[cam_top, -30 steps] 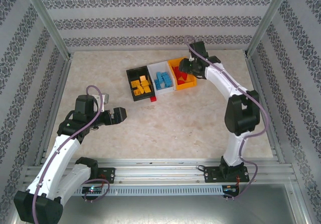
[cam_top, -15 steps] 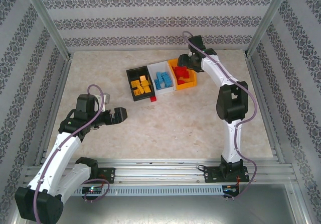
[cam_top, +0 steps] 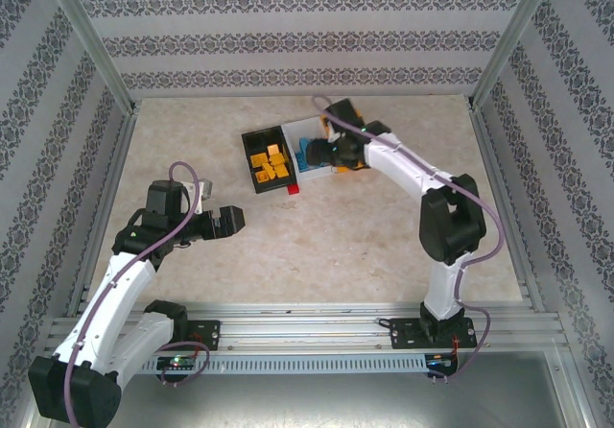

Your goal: Sort the legos into containers by color

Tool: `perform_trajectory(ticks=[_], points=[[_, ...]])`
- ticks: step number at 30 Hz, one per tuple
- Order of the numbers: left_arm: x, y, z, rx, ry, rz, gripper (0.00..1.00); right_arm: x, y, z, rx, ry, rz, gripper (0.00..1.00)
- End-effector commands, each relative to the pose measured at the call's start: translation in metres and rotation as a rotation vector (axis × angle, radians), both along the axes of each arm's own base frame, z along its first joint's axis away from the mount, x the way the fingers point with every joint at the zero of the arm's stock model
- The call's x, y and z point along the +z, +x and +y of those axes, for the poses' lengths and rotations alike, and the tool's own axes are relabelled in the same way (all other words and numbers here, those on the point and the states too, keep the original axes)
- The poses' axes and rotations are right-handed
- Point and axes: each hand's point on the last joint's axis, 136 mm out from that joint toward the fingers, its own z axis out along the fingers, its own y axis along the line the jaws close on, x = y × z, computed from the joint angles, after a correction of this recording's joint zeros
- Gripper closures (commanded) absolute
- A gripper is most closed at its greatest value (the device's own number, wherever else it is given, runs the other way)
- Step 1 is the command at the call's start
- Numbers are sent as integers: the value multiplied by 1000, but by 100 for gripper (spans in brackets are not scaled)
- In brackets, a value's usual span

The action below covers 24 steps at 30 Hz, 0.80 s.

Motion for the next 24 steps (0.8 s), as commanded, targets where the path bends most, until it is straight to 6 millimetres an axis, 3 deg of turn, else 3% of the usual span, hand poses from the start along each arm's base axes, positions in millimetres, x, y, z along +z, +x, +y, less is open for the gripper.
perform_trajectory(ticks=[1, 6, 10, 24], points=[[-1, 0, 0, -11, -11, -5, 0, -27, -21, 23, 55, -57, 31, 20], [-1, 0, 0, -12, -12, -3, 0, -58, -34, 46, 84, -87, 74, 20], [0, 0, 0, -12, -13, -7, 0, -73, -33, 52, 97, -125, 92, 20], [-1, 0, 0, -10, -14, -5, 0, -89, -14, 54, 111, -188, 98, 23]])
